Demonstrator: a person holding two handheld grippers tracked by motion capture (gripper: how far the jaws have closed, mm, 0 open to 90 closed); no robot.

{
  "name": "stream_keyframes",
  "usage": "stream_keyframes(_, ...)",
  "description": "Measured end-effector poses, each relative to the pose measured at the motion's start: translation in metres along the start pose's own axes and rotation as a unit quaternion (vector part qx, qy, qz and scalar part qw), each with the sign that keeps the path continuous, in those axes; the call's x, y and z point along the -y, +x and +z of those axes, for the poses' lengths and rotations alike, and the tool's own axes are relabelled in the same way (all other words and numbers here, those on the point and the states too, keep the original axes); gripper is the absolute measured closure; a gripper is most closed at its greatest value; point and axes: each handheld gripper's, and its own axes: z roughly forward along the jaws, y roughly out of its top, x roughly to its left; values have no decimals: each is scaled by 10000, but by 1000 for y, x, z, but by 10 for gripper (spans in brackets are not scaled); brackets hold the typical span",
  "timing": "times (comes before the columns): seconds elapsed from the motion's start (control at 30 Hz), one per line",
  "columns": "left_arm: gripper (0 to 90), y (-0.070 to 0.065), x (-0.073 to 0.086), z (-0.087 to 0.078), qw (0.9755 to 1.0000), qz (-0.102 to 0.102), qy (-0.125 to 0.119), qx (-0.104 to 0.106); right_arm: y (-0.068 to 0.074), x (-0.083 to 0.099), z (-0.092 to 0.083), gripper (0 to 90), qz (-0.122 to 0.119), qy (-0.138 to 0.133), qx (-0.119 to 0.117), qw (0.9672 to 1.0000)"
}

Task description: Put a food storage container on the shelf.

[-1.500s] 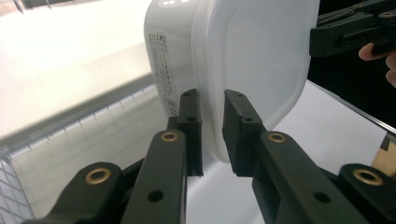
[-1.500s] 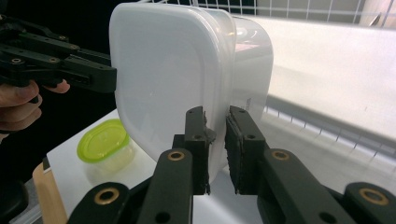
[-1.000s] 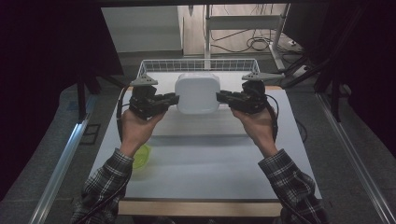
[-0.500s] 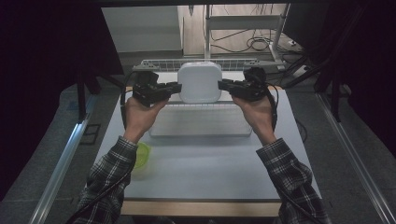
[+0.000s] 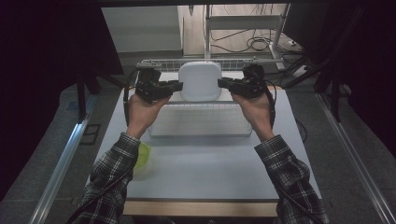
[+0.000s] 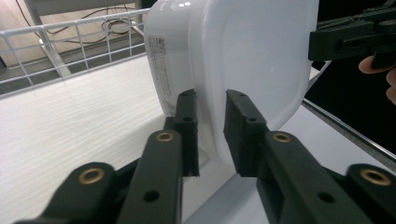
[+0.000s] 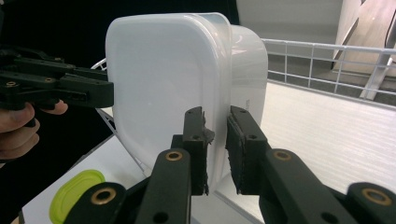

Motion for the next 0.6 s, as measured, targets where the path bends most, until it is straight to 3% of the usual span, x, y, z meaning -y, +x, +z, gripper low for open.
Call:
stream_keyframes(0.2, 691, 0, -2, 2, 9999, -28, -106, 92, -3, 0, 5, 756, -3, 0, 62, 10000)
stream_keyframes(0.23, 639, 0, -2, 2, 9999, 43, -114, 84, -4, 0, 6, 740, -26, -29, 75, 10000)
stream_keyframes(0.33, 614, -4, -3, 5, 9998, 167, -115, -44, -4, 0, 8, 719, -48, -51, 89, 9999)
stream_keyframes(0.6, 583, -3, -6, 11, 9996, 220, -131, -115, -4, -2, 13, 661, -149, -93, 201, 9996)
